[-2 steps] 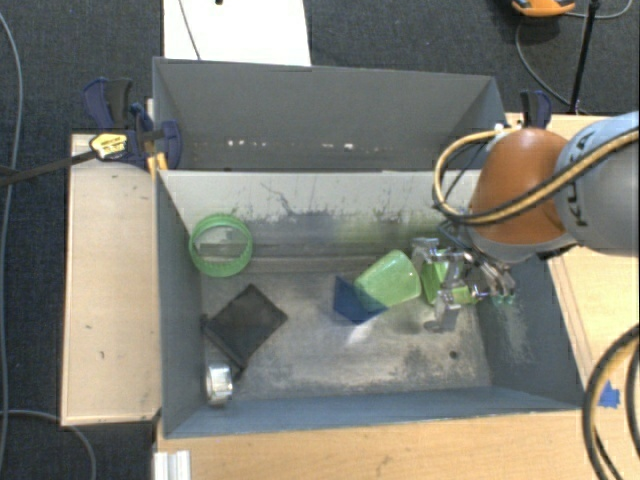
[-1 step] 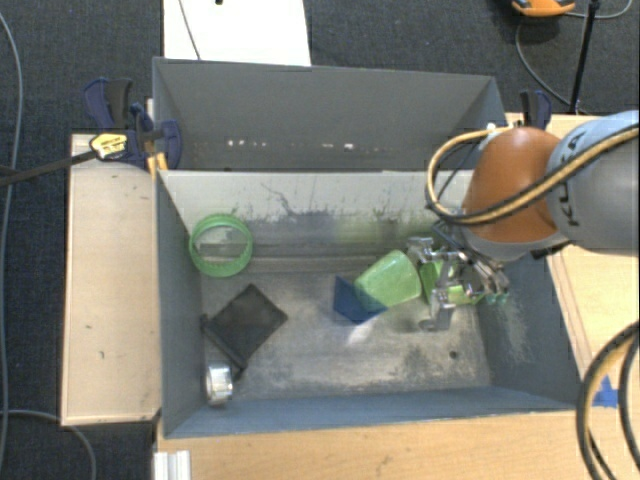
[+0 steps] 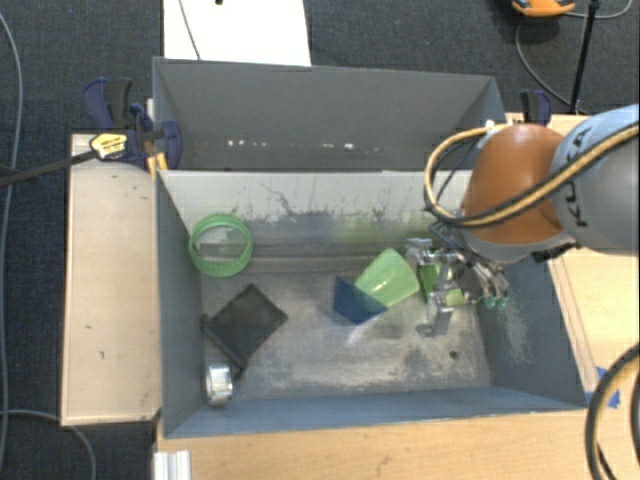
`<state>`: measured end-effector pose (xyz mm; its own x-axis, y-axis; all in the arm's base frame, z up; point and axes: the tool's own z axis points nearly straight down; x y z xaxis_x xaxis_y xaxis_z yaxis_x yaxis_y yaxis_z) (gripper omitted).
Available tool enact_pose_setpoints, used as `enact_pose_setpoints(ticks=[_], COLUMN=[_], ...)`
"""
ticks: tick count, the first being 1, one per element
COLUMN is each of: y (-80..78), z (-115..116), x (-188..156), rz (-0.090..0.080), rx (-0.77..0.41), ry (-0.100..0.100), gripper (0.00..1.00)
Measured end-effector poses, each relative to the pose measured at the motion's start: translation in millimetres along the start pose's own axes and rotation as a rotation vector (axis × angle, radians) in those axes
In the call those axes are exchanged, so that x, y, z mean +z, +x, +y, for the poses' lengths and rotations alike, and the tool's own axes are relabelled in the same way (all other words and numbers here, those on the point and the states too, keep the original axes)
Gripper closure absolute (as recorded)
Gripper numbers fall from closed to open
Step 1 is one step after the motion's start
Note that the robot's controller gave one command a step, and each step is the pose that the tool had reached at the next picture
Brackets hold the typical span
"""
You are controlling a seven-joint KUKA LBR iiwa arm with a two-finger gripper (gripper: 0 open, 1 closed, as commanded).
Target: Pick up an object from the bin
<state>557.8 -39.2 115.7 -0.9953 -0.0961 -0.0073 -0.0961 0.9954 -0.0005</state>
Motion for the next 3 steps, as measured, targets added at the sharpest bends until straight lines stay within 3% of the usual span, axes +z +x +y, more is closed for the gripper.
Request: enact_pose_setpoints(ticks=[1,2,3], y=[-4.5,-1.9,-13.4], z=[26,41,67], x=[3,31,39], rz=[-0.014,-0.007,-0.016], rx=[-0.202,-0.206,-0.206], ry=[0.005,-0.001,0.006], gripper=[0.00,0.00,0.00])
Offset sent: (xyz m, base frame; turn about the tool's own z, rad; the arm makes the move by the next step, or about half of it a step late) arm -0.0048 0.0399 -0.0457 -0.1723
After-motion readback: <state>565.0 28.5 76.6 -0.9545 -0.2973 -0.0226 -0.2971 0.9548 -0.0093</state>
